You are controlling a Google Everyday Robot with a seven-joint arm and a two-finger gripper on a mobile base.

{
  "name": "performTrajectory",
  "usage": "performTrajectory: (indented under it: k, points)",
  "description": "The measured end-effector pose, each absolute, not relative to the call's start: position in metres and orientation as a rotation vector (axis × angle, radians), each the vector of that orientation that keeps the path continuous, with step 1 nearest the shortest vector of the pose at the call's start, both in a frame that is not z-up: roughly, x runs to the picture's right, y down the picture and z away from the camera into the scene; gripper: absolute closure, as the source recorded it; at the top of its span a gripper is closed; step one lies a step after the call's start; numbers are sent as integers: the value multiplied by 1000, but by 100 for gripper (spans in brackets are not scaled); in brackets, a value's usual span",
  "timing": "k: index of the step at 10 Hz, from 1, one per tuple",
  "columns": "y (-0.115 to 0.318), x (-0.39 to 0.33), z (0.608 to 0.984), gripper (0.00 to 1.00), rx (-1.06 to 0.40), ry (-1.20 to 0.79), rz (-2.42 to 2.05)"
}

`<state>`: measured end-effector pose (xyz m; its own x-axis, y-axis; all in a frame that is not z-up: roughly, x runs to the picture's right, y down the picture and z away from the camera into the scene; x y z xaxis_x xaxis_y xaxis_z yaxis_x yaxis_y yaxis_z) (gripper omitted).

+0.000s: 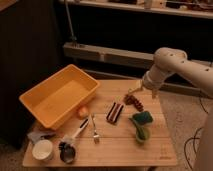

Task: Place pepper in tray

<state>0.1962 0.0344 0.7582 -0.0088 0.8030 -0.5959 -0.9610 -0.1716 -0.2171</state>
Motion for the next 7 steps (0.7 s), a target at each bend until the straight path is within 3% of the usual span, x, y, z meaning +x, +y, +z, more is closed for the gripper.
performTrajectory:
  k: [7]
  points:
    - [127, 205, 722, 20, -685, 323, 1468]
